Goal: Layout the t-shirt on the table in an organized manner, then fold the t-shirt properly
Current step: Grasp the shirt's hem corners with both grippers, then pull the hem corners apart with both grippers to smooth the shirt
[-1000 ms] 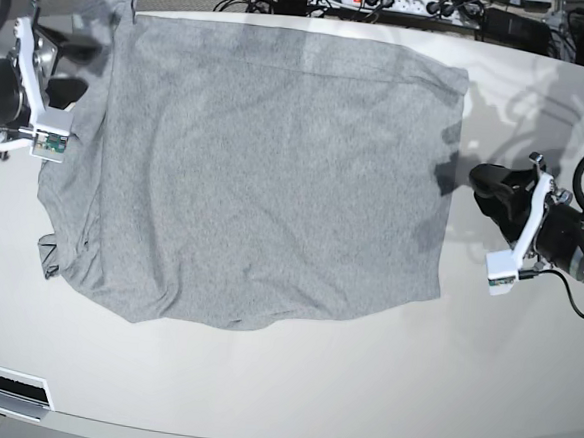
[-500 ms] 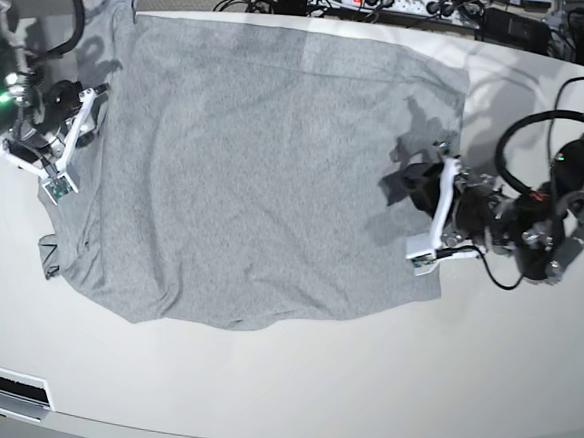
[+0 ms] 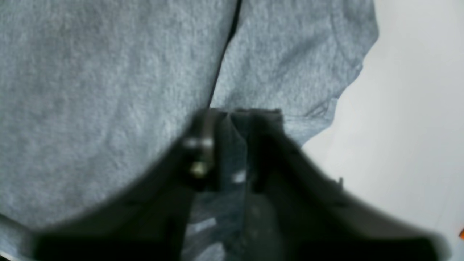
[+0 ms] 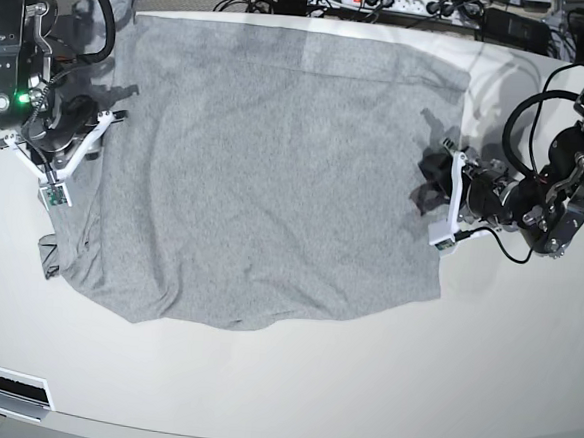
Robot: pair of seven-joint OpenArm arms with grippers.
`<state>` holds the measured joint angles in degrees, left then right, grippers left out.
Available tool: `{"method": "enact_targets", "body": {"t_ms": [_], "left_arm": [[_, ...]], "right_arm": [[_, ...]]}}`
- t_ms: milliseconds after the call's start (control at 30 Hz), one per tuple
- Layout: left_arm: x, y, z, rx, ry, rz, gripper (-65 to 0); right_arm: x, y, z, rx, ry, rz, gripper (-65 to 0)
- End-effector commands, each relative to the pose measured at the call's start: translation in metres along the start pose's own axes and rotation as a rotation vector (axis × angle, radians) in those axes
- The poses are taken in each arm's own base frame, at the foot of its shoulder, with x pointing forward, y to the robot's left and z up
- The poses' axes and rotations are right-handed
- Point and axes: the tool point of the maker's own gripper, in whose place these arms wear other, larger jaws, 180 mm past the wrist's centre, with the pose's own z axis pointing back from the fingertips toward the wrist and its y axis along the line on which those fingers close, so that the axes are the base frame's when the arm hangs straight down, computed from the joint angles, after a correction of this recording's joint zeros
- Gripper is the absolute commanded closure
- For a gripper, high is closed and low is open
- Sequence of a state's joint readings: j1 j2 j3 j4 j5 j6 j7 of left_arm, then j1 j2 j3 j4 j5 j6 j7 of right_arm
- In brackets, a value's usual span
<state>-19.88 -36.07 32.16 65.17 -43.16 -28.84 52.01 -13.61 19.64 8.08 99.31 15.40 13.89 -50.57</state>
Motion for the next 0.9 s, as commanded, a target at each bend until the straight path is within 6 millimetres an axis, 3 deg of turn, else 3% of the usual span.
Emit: {"method": "enact_targets", "body": {"t_ms": [0, 233, 300, 400, 600, 867], "left_arm": [[-0.005, 0.009, 0.005, 0.034, 0.03, -0.008, 0.0], [0.001, 0.011, 0.004, 0.049, 0.008, -0.014, 0.0], [-0.002, 0.018, 0.004, 0.088, 0.021, -0.003, 0.0], [-0.007, 0.028, 0.006, 0.145, 0.049, -0.008, 0.0], [-0.006, 0.03, 0.006, 0.155, 0.049, -0.019, 0.0], [-0.011, 0.037, 0.008, 0.192, 0.078, -0.047, 0.0]], "right_arm": [[0.014, -0.006, 0.004, -0.007, -0.053, 0.008, -0.5], [0.031, 0.034, 0.008, 0.195, -0.174, 0.116, 0.0], [0.032, 0.035, 0.007, 0.2, -0.191, 0.122, 0.0], [0.015, 0.028, -0.005, 0.179, -0.139, 0.06, 0.0], [-0.028, 0.024, -0.029, 0.193, -0.027, -0.006, 0.0], [-0.049, 0.007, -0.025, 0.129, 0.112, 0.056, 0.0]]}}
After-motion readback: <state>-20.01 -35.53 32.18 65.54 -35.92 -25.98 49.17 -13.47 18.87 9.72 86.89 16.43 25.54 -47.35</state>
